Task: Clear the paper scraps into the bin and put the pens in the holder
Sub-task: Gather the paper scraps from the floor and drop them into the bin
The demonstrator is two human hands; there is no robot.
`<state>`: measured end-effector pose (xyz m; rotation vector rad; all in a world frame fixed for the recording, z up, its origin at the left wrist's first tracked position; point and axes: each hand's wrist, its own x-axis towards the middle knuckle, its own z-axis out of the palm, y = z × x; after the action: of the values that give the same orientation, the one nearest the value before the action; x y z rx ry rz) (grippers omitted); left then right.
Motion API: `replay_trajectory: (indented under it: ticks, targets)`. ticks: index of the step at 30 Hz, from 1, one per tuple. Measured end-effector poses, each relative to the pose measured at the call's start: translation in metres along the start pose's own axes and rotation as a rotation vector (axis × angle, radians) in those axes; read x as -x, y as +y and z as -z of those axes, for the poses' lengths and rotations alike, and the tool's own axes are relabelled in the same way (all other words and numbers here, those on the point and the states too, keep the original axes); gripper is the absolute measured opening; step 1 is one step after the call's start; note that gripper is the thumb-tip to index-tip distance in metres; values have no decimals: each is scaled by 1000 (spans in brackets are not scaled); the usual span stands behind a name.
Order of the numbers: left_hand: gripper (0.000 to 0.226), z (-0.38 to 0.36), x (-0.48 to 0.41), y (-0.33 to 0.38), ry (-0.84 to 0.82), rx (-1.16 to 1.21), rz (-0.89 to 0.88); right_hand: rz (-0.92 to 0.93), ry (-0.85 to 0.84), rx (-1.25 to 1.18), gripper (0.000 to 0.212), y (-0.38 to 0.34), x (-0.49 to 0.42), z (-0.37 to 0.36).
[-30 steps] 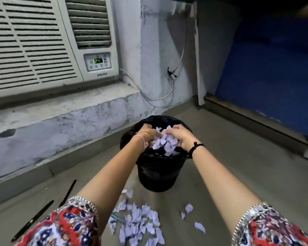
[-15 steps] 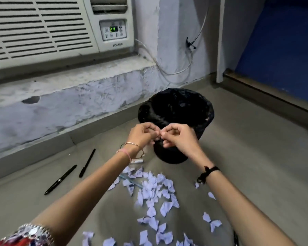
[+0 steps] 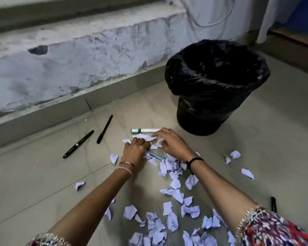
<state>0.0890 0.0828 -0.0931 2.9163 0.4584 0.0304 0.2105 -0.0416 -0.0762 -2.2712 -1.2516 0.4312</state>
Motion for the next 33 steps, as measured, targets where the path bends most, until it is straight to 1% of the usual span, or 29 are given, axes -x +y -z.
replay_trajectory:
  ticks: [2, 4, 6, 7, 10, 12, 16, 18, 21, 23, 24, 26, 28, 29, 31, 33]
  targets:
    - [22, -3, 0, -3, 87, -64, -40, 40, -14, 6, 49, 0, -15, -9]
    - [25, -2, 4, -11, 157, -124, -44, 57, -21, 4, 49, 1, -23, -20]
    - [22, 0, 10, -21, 171, -95, -21, 61, -50, 17, 47, 6, -23, -31]
    - [19, 3, 12, -26, 158, -46, -14, 59, -67, 29, 46, 10, -21, -34]
    - [28, 12, 19, -49, 97, 171, -12, 74, -62, -3, 46, 22, -12, -43]
    - [30, 19, 22, -62, 74, 310, 18, 68, -45, -36, 43, 27, -3, -45]
    - [22, 20, 25, -74, 106, 526, 124, 32, -3, -97, 37, 27, 23, -48]
    - [17, 18, 26, -77, 191, 584, 216, 6, 32, -132, 35, 25, 37, -50]
    - [15, 13, 28, -90, 305, 547, 377, -15, 21, -177, 33, 19, 54, -50]
    - [16, 8, 29, -99, 321, 526, 477, -16, 23, -185, 31, 16, 57, -48]
    - [18, 6, 31, -101, 313, 519, 499, -17, 45, -176, 29, 14, 55, -47]
    - [28, 3, 39, -101, 297, 482, 467, -17, 101, -158, 28, 8, 46, -45]
    - [40, -2, 50, -94, 329, 418, 392, -4, 114, -144, 31, 1, 34, -46]
    - [40, -6, 58, -88, 366, 411, 379, 5, 108, -130, 33, -4, 28, -48]
    - [33, -15, 72, -72, 410, 447, 396, 26, 66, -84, 39, -12, 16, -54]
    - [38, -24, 82, -57, 338, 496, 403, 46, -3, -18, 47, -22, 4, -60]
